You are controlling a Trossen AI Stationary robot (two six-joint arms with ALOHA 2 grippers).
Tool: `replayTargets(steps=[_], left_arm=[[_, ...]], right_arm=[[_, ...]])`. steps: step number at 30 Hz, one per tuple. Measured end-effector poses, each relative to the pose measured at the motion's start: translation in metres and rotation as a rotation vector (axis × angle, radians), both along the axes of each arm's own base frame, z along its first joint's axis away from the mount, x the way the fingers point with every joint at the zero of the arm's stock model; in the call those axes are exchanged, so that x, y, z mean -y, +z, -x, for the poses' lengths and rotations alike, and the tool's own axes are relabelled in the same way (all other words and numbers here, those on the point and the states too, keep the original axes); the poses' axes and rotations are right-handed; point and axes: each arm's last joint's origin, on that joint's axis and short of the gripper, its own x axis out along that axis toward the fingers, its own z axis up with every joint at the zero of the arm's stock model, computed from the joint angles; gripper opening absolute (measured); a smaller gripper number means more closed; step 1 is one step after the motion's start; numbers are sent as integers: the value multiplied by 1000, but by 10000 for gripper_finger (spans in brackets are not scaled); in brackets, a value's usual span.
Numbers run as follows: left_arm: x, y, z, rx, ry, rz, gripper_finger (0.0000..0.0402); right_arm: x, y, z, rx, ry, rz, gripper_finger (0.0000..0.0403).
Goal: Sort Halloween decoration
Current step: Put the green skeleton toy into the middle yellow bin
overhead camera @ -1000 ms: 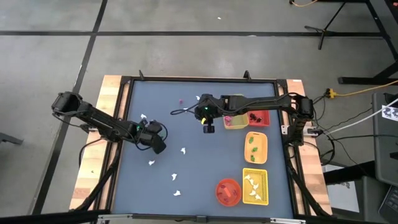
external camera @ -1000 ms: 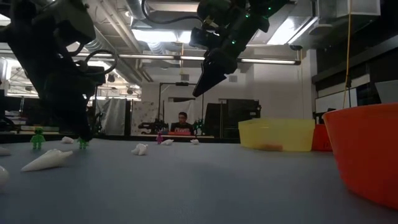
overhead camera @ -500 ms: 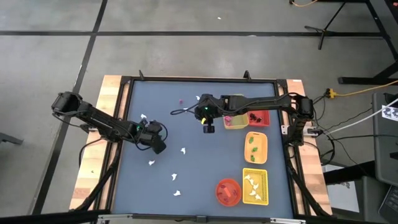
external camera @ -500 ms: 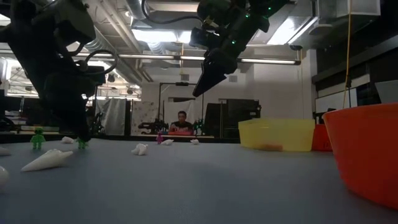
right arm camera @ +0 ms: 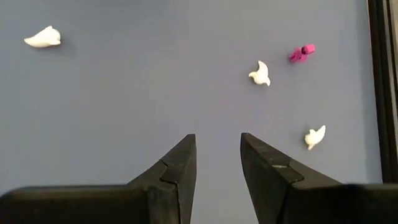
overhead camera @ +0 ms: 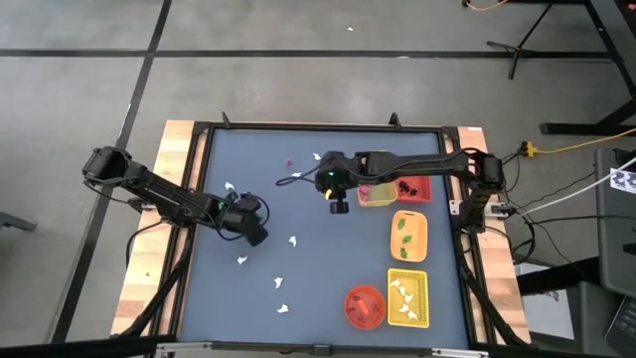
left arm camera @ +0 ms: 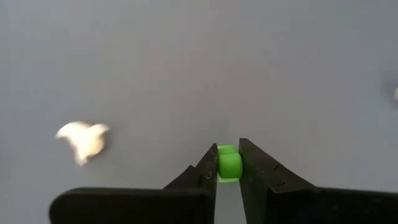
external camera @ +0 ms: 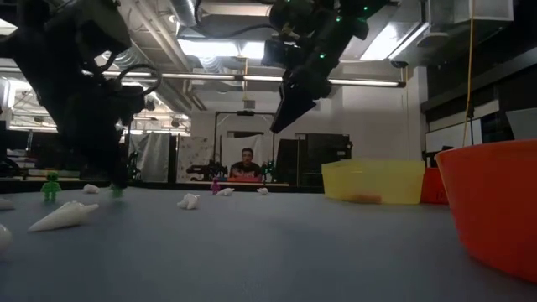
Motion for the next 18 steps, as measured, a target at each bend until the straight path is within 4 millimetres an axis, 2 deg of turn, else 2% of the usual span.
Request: replayTargets(steps=[5, 10, 13, 18], left_arm=[[3, 7, -13, 159, 2, 33, 23], [5, 19, -26, 343, 19, 52, 25], [7, 27, -33, 452, -3, 43, 23], [9, 47, -45, 648, -81, -9, 27]], right_arm=[[-1, 8, 7, -14, 2, -9, 124], [-6, 14, 4, 45, 11, -30, 124], [-14, 16, 1, 84, 46, -47, 124], [-38, 22, -7, 165, 134, -76, 124]])
